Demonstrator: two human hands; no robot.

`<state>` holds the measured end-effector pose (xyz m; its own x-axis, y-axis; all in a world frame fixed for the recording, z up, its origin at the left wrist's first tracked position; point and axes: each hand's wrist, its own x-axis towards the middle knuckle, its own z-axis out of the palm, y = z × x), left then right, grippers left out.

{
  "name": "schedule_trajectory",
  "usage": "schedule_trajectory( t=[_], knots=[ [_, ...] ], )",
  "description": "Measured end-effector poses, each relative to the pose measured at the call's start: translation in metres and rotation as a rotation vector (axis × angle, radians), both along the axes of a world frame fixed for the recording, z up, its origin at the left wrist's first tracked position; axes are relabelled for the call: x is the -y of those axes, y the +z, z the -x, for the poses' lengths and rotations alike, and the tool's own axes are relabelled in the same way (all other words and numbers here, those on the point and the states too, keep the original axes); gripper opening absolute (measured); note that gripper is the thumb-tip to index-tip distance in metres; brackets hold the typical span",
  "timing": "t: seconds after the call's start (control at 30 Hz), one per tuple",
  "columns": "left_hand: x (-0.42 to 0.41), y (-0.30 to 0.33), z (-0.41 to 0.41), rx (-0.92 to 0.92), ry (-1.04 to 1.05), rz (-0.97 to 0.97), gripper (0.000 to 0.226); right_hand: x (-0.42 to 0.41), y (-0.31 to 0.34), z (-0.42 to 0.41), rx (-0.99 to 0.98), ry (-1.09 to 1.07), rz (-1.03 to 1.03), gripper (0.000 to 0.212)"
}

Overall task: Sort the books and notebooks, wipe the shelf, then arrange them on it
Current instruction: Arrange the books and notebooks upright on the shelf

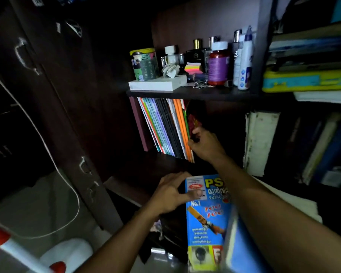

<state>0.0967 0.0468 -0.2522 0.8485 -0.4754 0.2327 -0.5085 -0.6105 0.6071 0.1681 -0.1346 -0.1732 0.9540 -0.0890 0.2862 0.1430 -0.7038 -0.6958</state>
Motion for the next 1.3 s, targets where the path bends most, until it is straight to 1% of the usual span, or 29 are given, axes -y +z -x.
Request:
schedule_trajectory(
  t=[0.07, 0.1, 0.17, 0.23, 0.3, 0.37, 0.4, 0.43, 0.5, 0.53, 0.57, 0.6, 0.63, 0.7, 0.77, 0.83, 0.9, 0.93, 0.97, 1.03, 1.13, 1.17, 1.23, 1.27, 1.3],
  knots=[
    [-0.002, -0.002, -0.001, -0.058, 0.009, 0.051, 0.044, 0.005, 0.016, 0.01, -0.022, 0.039, 0.08, 0.037],
    [-0.003, -0.002, 0.001, -0.087, 0.013, 0.085, 0.043, 0.01, 0.026, 0.019, -0.012, 0.054, 0.097, 0.033],
    [-0.006, 0.004, 0.004, -0.13, 0.012, 0.147, 0.041, 0.018, 0.044, 0.047, 0.015, 0.097, 0.115, 0.023],
    [-0.007, 0.01, 0.005, -0.158, 0.031, 0.179, 0.036, 0.033, 0.054, 0.079, 0.037, 0.135, 0.108, 0.019],
    [-0.004, 0.014, 0.009, -0.172, 0.027, 0.195, 0.037, 0.063, 0.051, 0.126, 0.035, 0.09, 0.079, 0.015],
    [-0.002, 0.016, 0.013, -0.203, 0.017, 0.16, 0.042, 0.103, 0.026, 0.177, 0.017, -0.043, 0.043, 0.015],
    [0.0, 0.017, 0.014, -0.207, 0.021, 0.116, 0.044, 0.124, 0.006, 0.202, -0.013, -0.132, 0.04, 0.018],
    [0.003, 0.019, 0.015, -0.182, 0.029, 0.055, 0.045, 0.142, -0.016, 0.228, -0.051, -0.225, 0.072, 0.027],
    [0.01, 0.028, 0.016, -0.021, 0.074, -0.106, 0.041, 0.163, -0.052, 0.264, -0.18, -0.347, 0.153, 0.049],
    [0.017, 0.034, 0.019, 0.078, 0.094, -0.174, 0.04, 0.165, -0.062, 0.27, -0.229, -0.358, 0.147, 0.054],
    [0.028, 0.044, 0.027, 0.171, 0.1, -0.23, 0.041, 0.165, -0.068, 0.27, -0.265, -0.362, 0.139, 0.055],
    [0.046, 0.057, 0.044, 0.198, 0.099, -0.267, 0.046, 0.163, -0.068, 0.269, -0.283, -0.369, 0.157, 0.054],
    [0.066, 0.067, 0.063, 0.136, 0.103, -0.265, 0.051, 0.157, -0.068, 0.264, -0.294, -0.388, 0.187, 0.054],
    [0.106, 0.075, 0.094, -0.075, 0.097, -0.271, 0.065, 0.139, -0.068, 0.254, -0.31, -0.443, 0.22, 0.054],
    [0.13, 0.076, 0.108, -0.158, 0.118, -0.245, 0.062, 0.116, -0.071, 0.248, -0.302, -0.467, 0.235, 0.061],
    [0.131, 0.077, 0.111, -0.284, 0.158, -0.1, 0.052, 0.098, -0.071, 0.248, -0.238, -0.45, 0.19, 0.063],
    [0.117, 0.08, 0.112, -0.49, 0.159, 0.079, 0.041, 0.092, -0.069, 0.246, -0.203, -0.406, 0.099, 0.06],
    [0.11, 0.08, 0.114, -0.588, 0.148, 0.159, 0.04, 0.091, -0.069, 0.245, -0.198, -0.383, 0.07, 0.062],
    [0.104, 0.08, 0.115, -0.646, 0.144, 0.246, 0.042, 0.091, -0.067, 0.245, -0.184, -0.357, 0.055, 0.065],
    [0.094, 0.083, 0.118, -0.669, 0.154, 0.481, 0.041, 0.091, -0.062, 0.242, -0.137, -0.301, -0.032, 0.065],
    [0.082, 0.1, 0.121, -0.652, 0.144, 0.846, 0.032, 0.09, -0.056, 0.235, -0.128, -0.186, -0.305, 0.058],
    [0.079, 0.106, 0.122, -0.645, 0.135, 0.934, 0.031, 0.091, -0.057, 0.232, -0.119, -0.161, -0.387, 0.057],
    [0.072, 0.113, 0.122, -0.637, 0.123, 1.094, 0.032, 0.093, -0.06, 0.228, -0.081, -0.099, -0.55, 0.061],
    [0.069, 0.115, 0.12, -0.639, 0.12, 1.148, 0.034, 0.092, -0.057, 0.227, -0.067, -0.091, -0.617, 0.054],
    [0.069, 0.116, 0.12, -0.637, 0.117, 1.176, 0.035, 0.092, -0.053, 0.229, -0.041, -0.082, -0.651, 0.04]
  ],
)
